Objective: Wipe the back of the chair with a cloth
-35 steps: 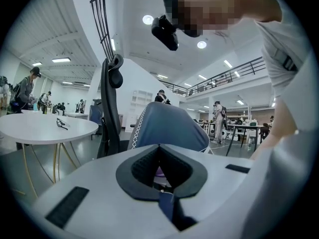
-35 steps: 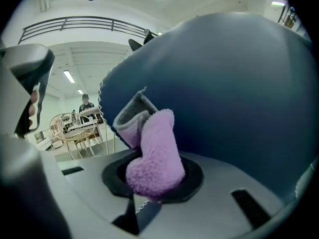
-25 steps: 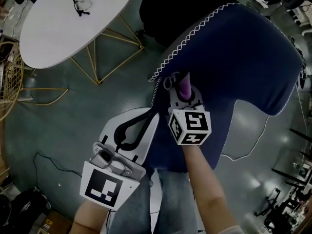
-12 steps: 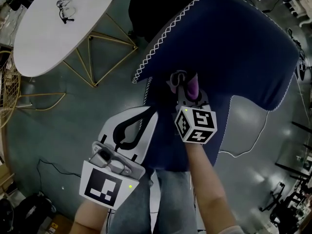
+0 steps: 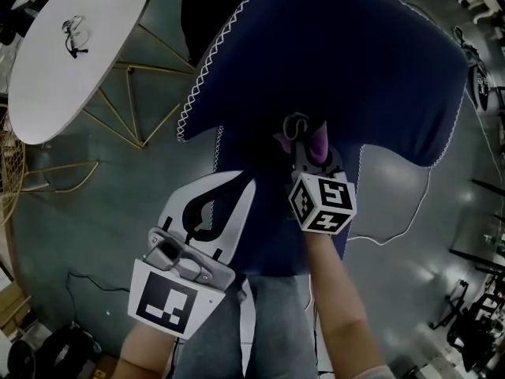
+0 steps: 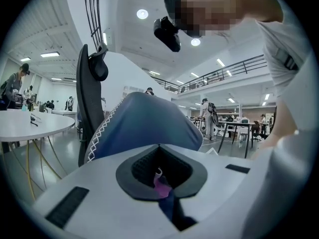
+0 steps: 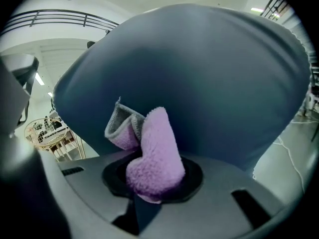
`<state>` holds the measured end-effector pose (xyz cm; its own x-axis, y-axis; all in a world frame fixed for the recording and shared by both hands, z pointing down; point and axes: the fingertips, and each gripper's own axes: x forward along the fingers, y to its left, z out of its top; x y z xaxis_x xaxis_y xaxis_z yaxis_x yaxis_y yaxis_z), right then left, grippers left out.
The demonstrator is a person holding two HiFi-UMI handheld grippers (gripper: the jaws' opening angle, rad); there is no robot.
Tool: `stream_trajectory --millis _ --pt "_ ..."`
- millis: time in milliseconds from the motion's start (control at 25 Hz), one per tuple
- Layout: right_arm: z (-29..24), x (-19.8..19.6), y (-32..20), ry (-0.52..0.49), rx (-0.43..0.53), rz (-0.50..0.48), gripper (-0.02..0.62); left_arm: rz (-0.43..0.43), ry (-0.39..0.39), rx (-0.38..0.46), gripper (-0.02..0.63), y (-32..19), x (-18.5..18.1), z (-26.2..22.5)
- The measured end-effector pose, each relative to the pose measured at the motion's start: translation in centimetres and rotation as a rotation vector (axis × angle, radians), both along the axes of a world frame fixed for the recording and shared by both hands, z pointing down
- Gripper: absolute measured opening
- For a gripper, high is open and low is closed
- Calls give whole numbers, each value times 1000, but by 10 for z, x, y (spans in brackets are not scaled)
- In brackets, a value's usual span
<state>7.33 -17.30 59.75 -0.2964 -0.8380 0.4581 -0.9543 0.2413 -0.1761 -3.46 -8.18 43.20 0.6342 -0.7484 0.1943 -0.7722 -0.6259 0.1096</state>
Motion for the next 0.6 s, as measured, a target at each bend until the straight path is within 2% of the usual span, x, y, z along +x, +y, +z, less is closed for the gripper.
stream_trajectory --millis 240,600 --pt "1 31 1 8 -5 60 78 28 -1 -9 12 -3 14 2" --pt "9 100 4 7 -26 214 78 76 -1 -13 13 -6 40 5"
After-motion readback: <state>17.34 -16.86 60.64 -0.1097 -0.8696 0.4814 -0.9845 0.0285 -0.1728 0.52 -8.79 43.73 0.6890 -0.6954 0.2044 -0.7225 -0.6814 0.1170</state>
